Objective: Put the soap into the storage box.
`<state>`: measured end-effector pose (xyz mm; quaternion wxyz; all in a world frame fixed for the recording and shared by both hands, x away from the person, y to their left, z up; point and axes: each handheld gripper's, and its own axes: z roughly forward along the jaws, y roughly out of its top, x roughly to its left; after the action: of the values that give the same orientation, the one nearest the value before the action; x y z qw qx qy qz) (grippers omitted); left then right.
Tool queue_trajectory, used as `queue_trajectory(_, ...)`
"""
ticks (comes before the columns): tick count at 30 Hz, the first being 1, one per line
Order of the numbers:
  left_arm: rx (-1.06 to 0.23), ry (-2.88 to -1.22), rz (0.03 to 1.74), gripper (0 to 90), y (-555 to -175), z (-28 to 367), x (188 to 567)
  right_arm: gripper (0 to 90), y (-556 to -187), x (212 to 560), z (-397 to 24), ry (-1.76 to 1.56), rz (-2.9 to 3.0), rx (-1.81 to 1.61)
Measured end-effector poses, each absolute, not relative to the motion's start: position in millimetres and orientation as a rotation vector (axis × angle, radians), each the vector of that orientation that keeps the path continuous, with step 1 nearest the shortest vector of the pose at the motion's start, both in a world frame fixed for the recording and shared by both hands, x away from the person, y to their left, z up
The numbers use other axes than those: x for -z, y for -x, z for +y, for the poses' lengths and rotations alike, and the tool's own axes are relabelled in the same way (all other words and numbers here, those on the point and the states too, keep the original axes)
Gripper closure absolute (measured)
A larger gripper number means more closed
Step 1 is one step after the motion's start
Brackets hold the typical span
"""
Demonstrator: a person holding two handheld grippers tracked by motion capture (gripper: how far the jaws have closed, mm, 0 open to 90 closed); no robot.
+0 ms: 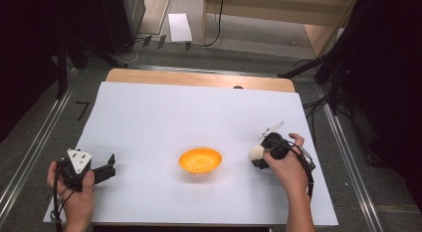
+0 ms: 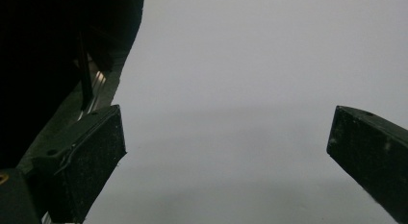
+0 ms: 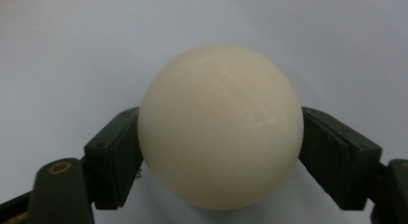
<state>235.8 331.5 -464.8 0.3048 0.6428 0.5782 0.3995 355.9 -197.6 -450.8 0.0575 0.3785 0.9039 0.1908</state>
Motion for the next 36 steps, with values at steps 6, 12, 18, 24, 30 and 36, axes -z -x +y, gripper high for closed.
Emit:
queue_trajectory(6, -1.054, -1.706, 1.534, 0.3, -236, 332, 465, 24.4, -355, 452, -196, -1.168, 2.728, -0.585)
queue_trajectory(12, -1.051, -1.708, 1.535, 0.3, -237, 332, 465, 24.4, -353, 450, -197, -1.157, 2.738, -0.584)
queue_trajectory(18, -1.052, -1.714, 1.531, 0.3, -237, 332, 465, 24.5, -349, 443, -196, -1.131, 2.744, -0.604)
queue_trajectory(24, -1.052, -1.717, 1.531, 0.3, -237, 331, 465, 24.5, -347, 436, -188, -1.091, 2.749, -0.585)
queue_trajectory(30, -1.052, -1.718, 1.532, 0.3, -237, 331, 465, 24.5, -344, 427, -182, -1.071, 2.78, -0.642)
queue_trajectory(36, -1.052, -1.709, 1.535, 0.3, -237, 332, 465, 24.5, -341, 418, -176, -1.064, 2.767, -0.667)
